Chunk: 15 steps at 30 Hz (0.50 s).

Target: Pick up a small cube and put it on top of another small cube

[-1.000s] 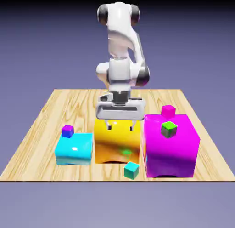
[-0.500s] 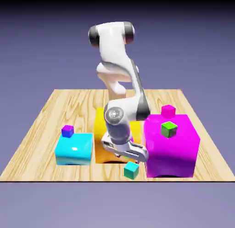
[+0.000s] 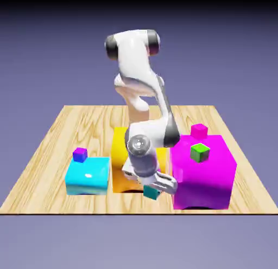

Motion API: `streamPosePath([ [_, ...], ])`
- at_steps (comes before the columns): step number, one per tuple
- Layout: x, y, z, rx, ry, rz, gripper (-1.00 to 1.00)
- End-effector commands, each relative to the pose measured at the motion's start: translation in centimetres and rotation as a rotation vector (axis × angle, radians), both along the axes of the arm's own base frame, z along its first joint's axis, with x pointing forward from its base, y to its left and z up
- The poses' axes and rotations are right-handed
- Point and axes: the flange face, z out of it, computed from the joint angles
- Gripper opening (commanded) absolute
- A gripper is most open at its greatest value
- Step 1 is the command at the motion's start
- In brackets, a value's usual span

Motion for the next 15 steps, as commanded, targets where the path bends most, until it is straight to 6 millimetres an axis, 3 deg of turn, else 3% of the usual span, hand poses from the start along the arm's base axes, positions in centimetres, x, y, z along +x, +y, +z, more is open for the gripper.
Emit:
streamPosePath([
  [1, -0.2, 0.7, 1.9, -0.021, -0.003, 0.059, -1.0],
  [4, -1.4, 3.6, 7.8, -0.059, -0.008, 0.237, -1.0],
  [7, -5.4, 11.8, 12.8, 0.002, 0.013, 0.503, -1.0],
  [11, -13.2, 21.1, 18.8, 0.048, 0.057, 0.86, -1.0],
  [13, -16.7, 24.3, 20.1, 0.069, 0.083, 0.987, -1.0],
  [15, -17.9, 25.3, 20.7, 0.083, 0.092, 1.015, -1.0],
])
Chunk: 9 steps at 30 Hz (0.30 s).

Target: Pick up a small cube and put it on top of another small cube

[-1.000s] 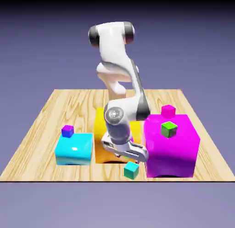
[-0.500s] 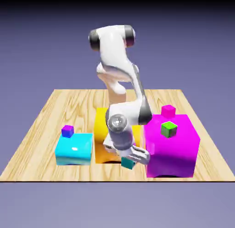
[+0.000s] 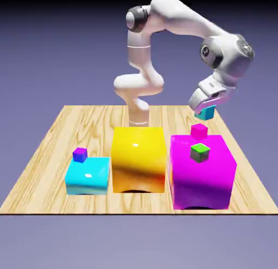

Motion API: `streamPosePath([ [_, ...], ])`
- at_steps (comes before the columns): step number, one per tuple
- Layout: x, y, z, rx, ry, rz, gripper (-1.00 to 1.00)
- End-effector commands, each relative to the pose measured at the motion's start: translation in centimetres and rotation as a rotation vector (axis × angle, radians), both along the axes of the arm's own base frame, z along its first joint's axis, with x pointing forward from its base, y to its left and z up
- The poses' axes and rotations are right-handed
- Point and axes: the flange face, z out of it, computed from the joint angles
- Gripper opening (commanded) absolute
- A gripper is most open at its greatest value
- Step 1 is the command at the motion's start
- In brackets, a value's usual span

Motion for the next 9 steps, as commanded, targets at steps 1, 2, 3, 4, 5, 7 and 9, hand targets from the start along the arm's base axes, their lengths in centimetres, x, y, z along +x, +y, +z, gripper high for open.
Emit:
streamPosePath([
  [1, -0.4, 0.0, -1.2, -0.001, -0.001, 0.006, -1.0],
  [2, -0.7, -0.3, -2.5, -0.001, -0.001, 0.006, -1.0],
  [3, -1.0, -0.6, -3.7, -0.001, -0.001, 0.006, -1.0],
  [4, -1.4, -0.9, -4.9, -0.001, -0.001, 0.006, -1.0],
  [5, -1.8, -1.2, -6.1, -0.001, -0.001, 0.006, -1.0],
  [7, -1.9, -1.3, -6.4, -0.001, -0.001, 0.006, 1.0],
  [9, -1.5, -1.0, -5.3, -0.001, -0.001, 0.006, 1.0],
])
